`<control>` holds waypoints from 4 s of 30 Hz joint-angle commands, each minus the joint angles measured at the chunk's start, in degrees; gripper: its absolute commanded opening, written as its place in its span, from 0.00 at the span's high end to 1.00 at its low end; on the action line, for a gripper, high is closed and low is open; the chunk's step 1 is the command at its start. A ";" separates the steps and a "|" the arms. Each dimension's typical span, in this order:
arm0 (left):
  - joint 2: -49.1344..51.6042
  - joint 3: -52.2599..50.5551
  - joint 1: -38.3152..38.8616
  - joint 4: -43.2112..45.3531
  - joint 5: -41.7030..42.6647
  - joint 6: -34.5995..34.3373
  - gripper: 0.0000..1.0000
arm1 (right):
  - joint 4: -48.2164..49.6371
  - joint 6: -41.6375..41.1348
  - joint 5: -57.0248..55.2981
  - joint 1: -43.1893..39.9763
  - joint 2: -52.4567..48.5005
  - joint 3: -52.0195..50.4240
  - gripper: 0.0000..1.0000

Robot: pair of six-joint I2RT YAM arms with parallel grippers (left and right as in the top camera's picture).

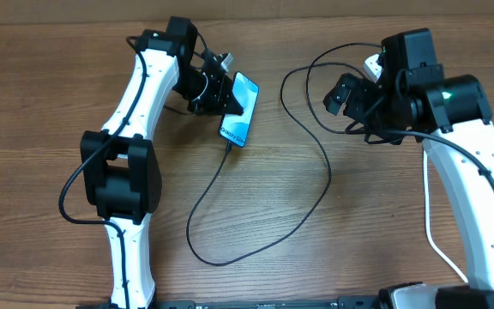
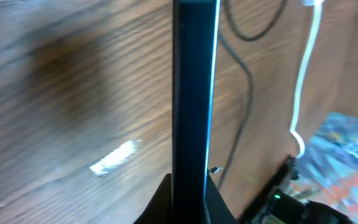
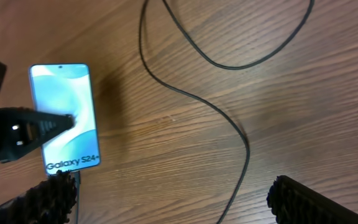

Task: Plug charger to phone and switch on socket
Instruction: 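Lower the plugged phone flat onto the table with the left gripper, then open the left gripper and lift it up away from the phone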

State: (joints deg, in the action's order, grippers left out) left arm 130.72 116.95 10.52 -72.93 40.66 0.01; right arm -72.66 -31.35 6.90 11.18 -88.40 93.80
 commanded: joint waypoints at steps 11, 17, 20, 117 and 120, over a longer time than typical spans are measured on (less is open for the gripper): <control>4.33 0.42 0.20 1.57 -3.19 1.09 0.96 | 0.70 -3.17 -1.73 -0.37 -3.26 0.28 0.00; 4.94 0.42 1.11 2.69 -3.41 1.09 0.95 | 0.72 -3.19 -1.70 -0.37 -3.26 0.28 0.00; 5.38 0.39 1.90 2.95 -3.43 1.09 0.96 | 0.72 -3.17 -1.73 -0.37 -3.26 0.28 0.00; -21.84 21.70 4.39 -23.26 -48.33 -21.90 0.00 | -2.49 -3.17 -4.24 -0.37 -7.85 0.28 0.00; -21.53 20.72 4.39 -23.30 -48.30 -21.90 0.00 | -2.58 -3.15 -4.31 -0.37 -7.85 0.28 0.00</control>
State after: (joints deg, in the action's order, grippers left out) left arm 108.47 138.61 15.25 -96.25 -6.31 -21.06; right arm -75.48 -34.33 2.74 11.18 -95.90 93.80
